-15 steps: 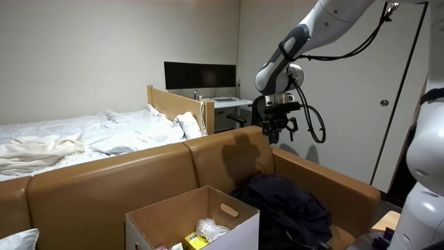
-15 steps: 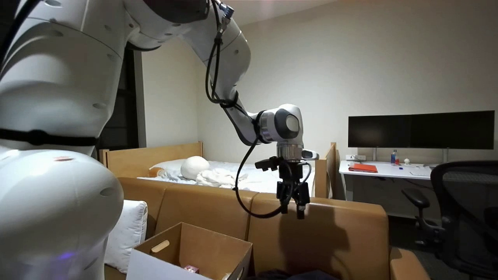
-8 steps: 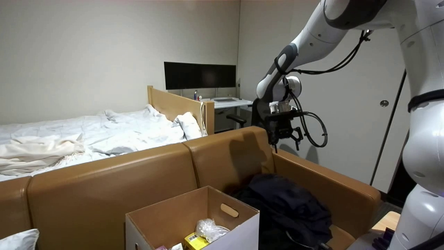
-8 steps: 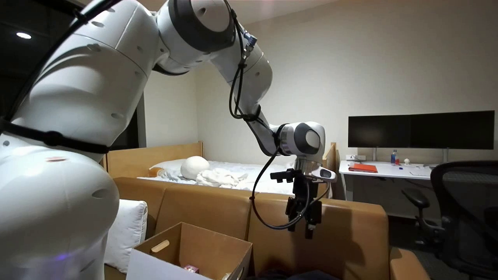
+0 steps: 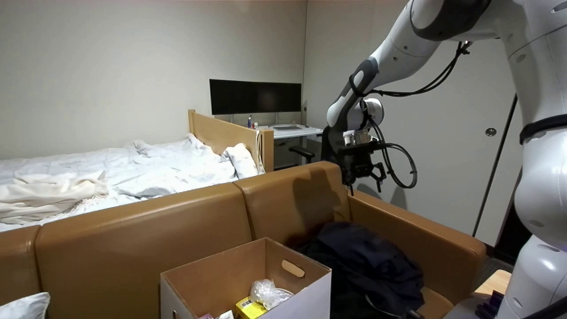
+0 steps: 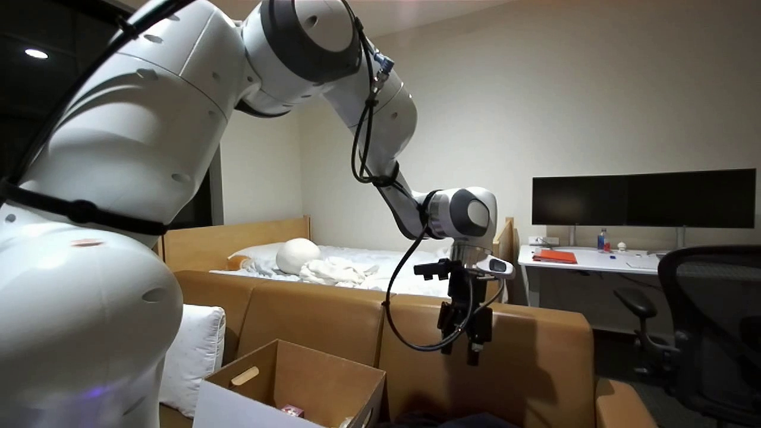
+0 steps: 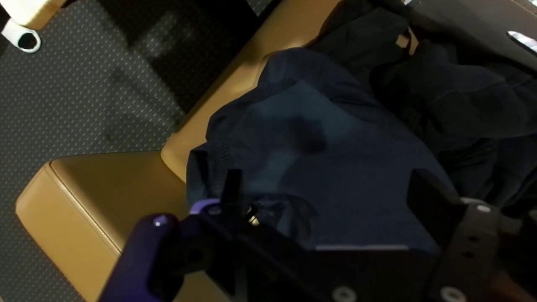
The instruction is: Pick up the black cloth from the sofa and put it in the box
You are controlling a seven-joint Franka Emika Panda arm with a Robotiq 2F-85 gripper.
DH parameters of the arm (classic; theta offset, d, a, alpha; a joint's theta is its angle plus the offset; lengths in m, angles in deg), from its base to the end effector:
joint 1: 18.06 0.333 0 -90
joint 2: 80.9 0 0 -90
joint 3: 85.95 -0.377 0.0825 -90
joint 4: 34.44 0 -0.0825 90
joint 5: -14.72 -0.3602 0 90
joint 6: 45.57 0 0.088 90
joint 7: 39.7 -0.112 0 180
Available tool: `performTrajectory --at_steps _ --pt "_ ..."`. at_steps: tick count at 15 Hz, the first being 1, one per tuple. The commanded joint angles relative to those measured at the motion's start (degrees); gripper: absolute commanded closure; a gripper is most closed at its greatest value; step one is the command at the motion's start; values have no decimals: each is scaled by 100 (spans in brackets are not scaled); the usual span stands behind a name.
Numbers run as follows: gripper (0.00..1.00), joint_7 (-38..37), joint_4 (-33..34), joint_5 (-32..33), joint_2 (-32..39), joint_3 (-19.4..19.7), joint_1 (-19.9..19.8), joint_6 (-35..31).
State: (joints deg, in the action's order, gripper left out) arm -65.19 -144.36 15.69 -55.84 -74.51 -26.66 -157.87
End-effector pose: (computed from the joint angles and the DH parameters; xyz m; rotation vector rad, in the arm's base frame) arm 0.5529 -0.1935 0.3107 2.7433 -1.1330 -0.5749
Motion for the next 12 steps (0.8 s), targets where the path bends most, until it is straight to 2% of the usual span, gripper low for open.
performTrajectory --at_steps 1,9,12 --pt "0 -186 114 -127 206 56 28 -214" --pt "0 -672 1019 -280 1494 186 -13 -352" --pt "0 -783 1542 -401 2003 217 -48 -18"
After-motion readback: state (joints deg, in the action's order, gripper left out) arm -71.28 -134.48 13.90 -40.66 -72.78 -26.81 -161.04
